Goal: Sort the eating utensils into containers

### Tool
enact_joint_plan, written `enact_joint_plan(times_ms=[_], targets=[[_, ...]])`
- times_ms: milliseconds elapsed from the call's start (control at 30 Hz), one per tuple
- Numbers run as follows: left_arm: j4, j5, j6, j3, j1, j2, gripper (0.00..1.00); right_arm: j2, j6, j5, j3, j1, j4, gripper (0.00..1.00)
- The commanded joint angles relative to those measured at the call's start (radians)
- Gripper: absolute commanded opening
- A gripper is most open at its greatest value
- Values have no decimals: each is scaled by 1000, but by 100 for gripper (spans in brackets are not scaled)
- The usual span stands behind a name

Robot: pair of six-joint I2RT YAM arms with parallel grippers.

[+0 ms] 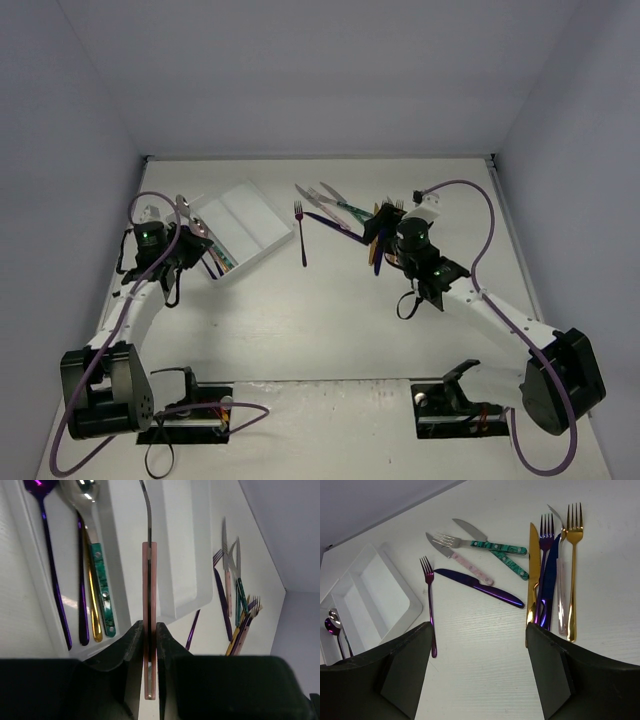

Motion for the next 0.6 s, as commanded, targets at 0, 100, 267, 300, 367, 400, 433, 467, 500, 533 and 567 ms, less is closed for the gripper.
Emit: enact_joint_plan(times_ms=[0,100,267,300,367,400,433,467,500,533,567], targets=[[69,79,-72,31,31,51,0,-34,-20,-13,2,-22,39,72],[103,101,-104,46,40,116,0,-42,-20,-22,-5,-33,39,72],[143,101,-154,54,50,194,5,-69,-18,-35,-23,-55,33,72],[144,100,-161,53,51,201,9,-73,-18,-37,-28,-59,32,72],[145,102,-165,54,51,214,11,-81,-17,-39,-37,-67,31,72],[145,103,-164,56,51,215,13,-81,-15,-40,-38,-68,30,72],[145,105,-162,57,51,222,15,-81,-15,-44,-40,-72,30,72],[145,106,-162,57,51,224,17,-79,-15,-45,-40,-74,30,72],[145,106,-164,55,51,224,20,-75,-15,-49,-40,-76,28,72],[145,107,-166,53,52,223,26,-73,-14,-52,-39,-78,28,72],[145,108,-167,51,53,222,32,-72,-13,-56,-38,-79,28,72]])
